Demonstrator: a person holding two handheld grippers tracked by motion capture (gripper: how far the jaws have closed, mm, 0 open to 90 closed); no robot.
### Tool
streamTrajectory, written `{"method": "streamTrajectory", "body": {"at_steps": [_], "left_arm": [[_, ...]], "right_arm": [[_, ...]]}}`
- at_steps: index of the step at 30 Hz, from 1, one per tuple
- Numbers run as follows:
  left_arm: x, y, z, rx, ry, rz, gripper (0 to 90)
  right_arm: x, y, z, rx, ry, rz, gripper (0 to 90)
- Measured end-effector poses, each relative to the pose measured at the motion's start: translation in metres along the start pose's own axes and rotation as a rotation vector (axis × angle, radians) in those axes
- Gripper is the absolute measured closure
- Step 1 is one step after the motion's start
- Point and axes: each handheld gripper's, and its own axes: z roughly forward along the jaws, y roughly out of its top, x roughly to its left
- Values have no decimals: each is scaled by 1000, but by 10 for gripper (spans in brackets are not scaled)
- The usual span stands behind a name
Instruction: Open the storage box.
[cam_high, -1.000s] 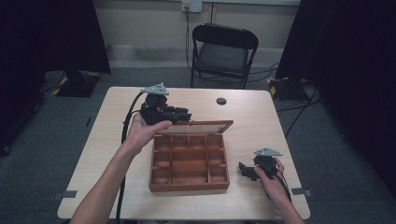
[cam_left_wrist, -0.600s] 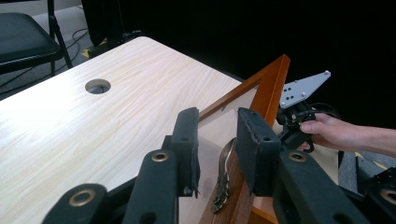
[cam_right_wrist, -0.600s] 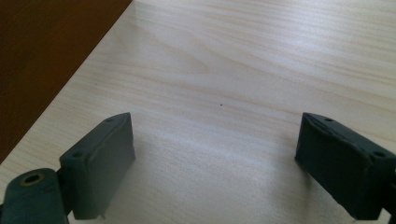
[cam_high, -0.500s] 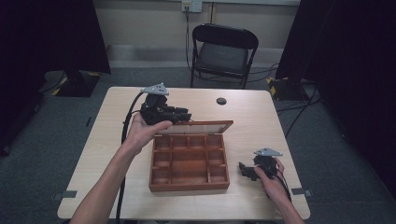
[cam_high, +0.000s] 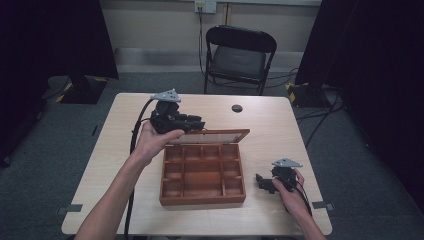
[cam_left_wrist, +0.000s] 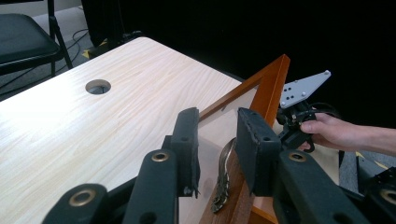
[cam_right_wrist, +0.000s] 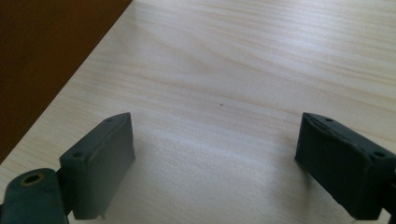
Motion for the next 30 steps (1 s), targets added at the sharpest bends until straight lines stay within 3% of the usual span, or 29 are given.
{"method": "streamTrajectory", "body": {"at_steps": [30], "left_arm": [[0,0,0,1,5,5,690]], "right_arm": [[0,0,0,0,0,0,107]]}}
